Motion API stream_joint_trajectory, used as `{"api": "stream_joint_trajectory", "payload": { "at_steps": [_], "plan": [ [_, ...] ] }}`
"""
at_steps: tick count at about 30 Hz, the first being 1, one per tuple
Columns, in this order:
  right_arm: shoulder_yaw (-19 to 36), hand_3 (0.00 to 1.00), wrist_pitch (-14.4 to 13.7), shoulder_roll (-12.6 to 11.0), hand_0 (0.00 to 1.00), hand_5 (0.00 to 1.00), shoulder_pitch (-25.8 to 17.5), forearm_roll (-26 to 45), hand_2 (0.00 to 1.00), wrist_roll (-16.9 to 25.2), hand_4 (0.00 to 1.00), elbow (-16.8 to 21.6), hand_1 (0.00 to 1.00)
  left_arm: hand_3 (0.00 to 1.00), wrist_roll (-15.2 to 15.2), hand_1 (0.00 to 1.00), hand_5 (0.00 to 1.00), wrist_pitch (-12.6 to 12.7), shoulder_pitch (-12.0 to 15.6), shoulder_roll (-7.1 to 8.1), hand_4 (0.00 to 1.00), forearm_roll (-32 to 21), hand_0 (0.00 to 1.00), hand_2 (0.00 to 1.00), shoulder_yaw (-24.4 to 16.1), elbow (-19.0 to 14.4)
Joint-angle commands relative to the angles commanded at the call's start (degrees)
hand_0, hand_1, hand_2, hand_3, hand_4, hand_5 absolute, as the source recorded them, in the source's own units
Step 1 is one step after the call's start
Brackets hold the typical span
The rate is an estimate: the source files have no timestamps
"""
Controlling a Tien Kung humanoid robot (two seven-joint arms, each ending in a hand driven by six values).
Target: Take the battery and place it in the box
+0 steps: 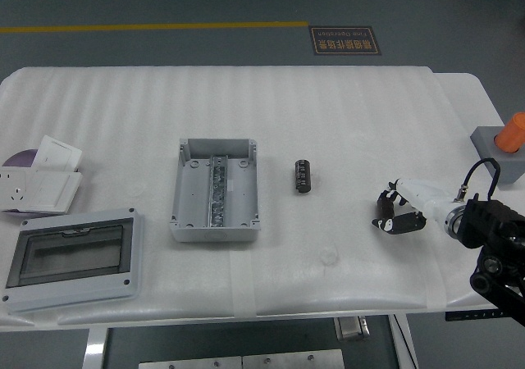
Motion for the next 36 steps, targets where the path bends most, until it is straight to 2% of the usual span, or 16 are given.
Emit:
{"api": "stream_joint_trajectory", "payload": {
  "at_steps": [6,7,13,18,19,24,25,30,31,36],
  "plan": [
    [-0.33,0.687,-0.63,-0.17,0.489,0.427,0.05,0.02,0.646,0.44,0.753,-0.28,0.608,0.580,-0.05,0.661,0.284,0.10,-0.07,-0.01,0.625,0.25,0.621,0.580,-0.14,-0.05],
    [-0.30,0.677,-0.68,-0.15,0.471,0.389,0.09,0.02,0.638,0.47,0.681,-0.32,0.600,0.583,-0.05,0.659,0.286,0.11,-0.09,-0.02,0.631,0.30,0.621,0.582,-0.14,-0.05],
    [-0.06,0.674,-1.61,-0.04,0.464,0.389,0.28,1.17,0.628,1.30,0.668,-0.63,0.595,0.585,0.00,0.660,0.287,0.07,-0.22,-0.01,0.633,0.42,0.620,0.583,-0.15,-0.06],
    [0.45,0.674,-4.30,-0.11,0.464,0.389,0.28,4.47,0.628,3.63,0.668,-0.69,0.595,0.585,-0.04,0.660,0.287,0.04,-0.23,-0.05,0.633,0.44,0.620,0.583,-0.08,-0.05],
    [0.55,0.698,-4.71,-0.12,0.460,0.413,0.26,5.05,0.652,3.96,0.711,-0.69,0.602,0.586,-0.06,0.660,0.291,0.05,-0.24,-0.06,0.636,0.48,0.620,0.584,-0.10,-0.06],
    [1.43,0.698,-5.94,-0.32,0.460,0.413,0.05,8.85,0.652,5.85,0.711,-0.28,0.602,0.586,-0.11,0.660,0.291,0.05,-0.25,-0.13,0.636,0.58,0.620,0.584,-0.11,-0.07],
    [1.58,0.945,-6.01,-0.41,0.500,0.466,0.06,9.09,0.774,6.07,0.807,-0.16,0.658,0.585,-0.11,0.661,0.291,0.04,-0.23,-0.14,0.636,0.59,0.620,0.582,-0.10,-0.07],
    [1.85,0.945,-4.29,-1.50,0.500,0.466,0.67,5.30,0.774,5.22,0.807,0.38,0.658,0.585,-0.10,0.661,0.291,-0.01,-0.23,-0.12,0.636,0.40,0.620,0.582,0.16,0.00],
    [1.65,0.998,-3.74,-1.82,0.531,0.577,0.87,4.19,0.858,4.91,0.940,0.50,0.677,0.581,-0.10,0.660,0.298,-0.01,-0.25,-0.09,0.637,0.38,0.620,0.573,0.19,0.01],
    [-0.32,0.998,-1.54,-3.20,0.531,0.577,1.96,-0.11,0.858,3.70,0.940,0.96,0.677,0.581,-0.10,0.660,0.298,0.03,-0.30,0.00,0.637,0.19,0.620,0.573,0.41,0.07]
  ]
}}
